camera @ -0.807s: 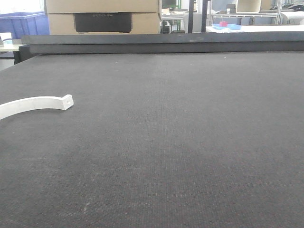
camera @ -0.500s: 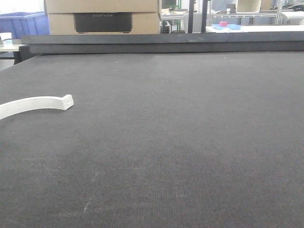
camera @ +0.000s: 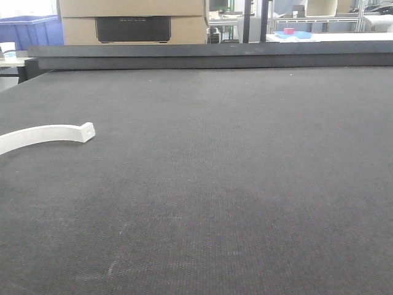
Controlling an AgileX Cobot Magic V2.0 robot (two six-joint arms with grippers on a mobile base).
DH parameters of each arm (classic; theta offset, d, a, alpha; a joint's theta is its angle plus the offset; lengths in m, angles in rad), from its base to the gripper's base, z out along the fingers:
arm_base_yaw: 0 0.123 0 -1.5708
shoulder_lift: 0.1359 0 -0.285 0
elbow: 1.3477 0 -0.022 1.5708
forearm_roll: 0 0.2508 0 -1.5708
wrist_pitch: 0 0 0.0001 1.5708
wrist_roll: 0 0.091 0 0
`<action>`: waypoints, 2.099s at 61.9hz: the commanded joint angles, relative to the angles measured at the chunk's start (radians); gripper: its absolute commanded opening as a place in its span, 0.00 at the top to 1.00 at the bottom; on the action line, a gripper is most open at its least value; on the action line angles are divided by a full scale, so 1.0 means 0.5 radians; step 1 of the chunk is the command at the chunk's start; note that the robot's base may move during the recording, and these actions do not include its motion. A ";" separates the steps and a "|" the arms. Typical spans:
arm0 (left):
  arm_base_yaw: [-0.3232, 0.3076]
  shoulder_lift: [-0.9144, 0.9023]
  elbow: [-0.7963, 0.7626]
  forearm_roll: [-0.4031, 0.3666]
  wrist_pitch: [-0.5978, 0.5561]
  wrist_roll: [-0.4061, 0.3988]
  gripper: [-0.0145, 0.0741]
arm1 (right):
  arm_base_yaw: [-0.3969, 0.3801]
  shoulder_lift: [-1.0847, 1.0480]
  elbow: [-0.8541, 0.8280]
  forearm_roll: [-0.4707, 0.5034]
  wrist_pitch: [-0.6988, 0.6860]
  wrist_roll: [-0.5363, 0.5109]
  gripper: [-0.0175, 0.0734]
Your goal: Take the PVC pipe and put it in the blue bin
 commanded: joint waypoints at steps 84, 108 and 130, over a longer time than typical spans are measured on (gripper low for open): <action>0.004 1.048 -1.727 0.052 1.092 -0.008 0.96 | 0.001 0.681 -1.309 0.009 0.491 0.000 0.99; 0.000 1.788 -2.040 -0.011 1.639 -0.008 0.96 | 0.001 1.514 -1.597 0.009 1.168 0.000 0.99; 0.000 2.193 -2.040 -0.218 1.648 -0.008 0.96 | 0.001 2.212 -1.594 0.014 1.625 0.000 0.99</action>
